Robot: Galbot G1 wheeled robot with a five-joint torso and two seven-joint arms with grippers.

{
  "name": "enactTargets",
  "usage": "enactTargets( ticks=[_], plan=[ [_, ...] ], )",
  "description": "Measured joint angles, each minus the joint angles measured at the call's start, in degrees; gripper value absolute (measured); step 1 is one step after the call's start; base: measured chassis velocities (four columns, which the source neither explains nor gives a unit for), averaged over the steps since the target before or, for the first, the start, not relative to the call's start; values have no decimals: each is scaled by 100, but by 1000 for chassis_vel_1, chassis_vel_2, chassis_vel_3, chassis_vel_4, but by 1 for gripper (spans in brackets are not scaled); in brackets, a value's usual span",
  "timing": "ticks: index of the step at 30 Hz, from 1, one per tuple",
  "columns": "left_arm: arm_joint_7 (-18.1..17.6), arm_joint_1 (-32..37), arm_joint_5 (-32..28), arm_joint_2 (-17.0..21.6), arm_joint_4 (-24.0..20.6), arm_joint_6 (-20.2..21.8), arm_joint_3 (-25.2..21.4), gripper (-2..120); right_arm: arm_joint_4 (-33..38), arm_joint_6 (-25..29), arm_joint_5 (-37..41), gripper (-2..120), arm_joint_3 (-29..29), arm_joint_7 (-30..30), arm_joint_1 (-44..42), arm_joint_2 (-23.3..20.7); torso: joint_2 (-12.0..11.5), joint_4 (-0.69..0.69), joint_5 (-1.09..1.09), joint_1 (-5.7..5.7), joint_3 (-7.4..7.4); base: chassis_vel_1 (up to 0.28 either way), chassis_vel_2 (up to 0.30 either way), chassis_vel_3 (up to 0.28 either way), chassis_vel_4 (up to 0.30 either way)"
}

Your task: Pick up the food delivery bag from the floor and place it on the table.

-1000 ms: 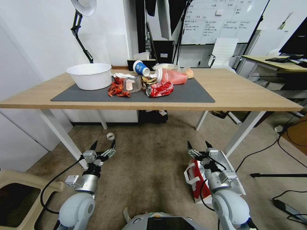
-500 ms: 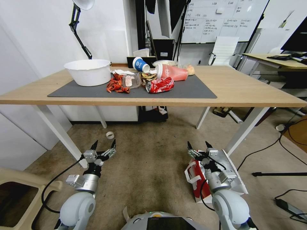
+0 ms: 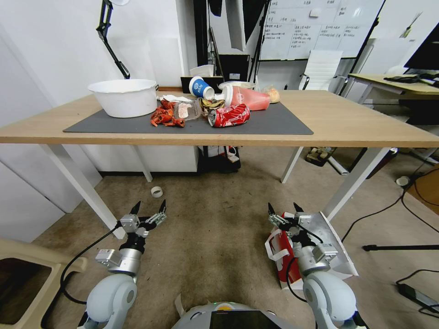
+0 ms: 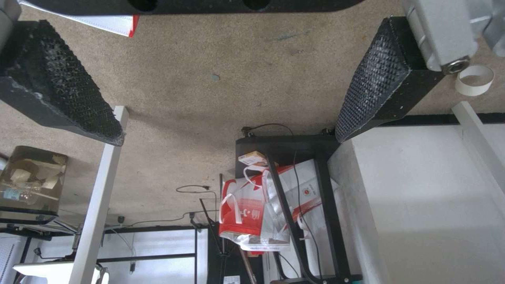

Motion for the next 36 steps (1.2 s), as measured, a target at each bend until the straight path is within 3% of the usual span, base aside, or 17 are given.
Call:
enactTargets(
  ticks=[8, 9, 10, 16, 24, 29, 36],
  plan=[
    [11, -48, 3, 11, 128, 0, 38, 100, -81, 0, 5, 100, 17, -13, 47, -17, 5, 0, 0, -1, 0, 0, 0, 0, 0],
    [80, -86, -27, 32, 265, -372, 38, 100, -116, 3, 24, 100, 40, -5, 62, -39, 15, 0, 0, -1, 0, 0, 0, 0, 0],
    [83, -96, -25, 44, 289, -478, 28, 100, -116, 4, 30, 100, 61, 36, 63, -64, 19, 0, 0, -1, 0, 0, 0, 0, 0],
    [-12, -60, -326, 98, 236, -524, 16, 100, 6, -177, 26, 100, 270, 349, 7, -337, 32, 0, 1, 1, 0, 0, 0, 0, 0],
    [-25, -68, -540, 172, 308, -549, 26, 100, 41, -863, 160, 100, 1365, 568, -173, -1063, 44, 0, 0, 4, -1, 0, 0, 0, 0],
    [-24, -112, -582, 249, 492, -587, 30, 100, -500, -930, 600, 100, 1993, 495, -184, -1539, 49, -1, 1, 5, -1, 0, 0, 0, 0],
    [-19, -146, -591, 272, 536, -572, 76, 100, -1418, -1004, 805, 100, 2126, 374, -26, -1949, 55, 0, 2, 6, -1, 0, 0, 0, 0]
  ],
)
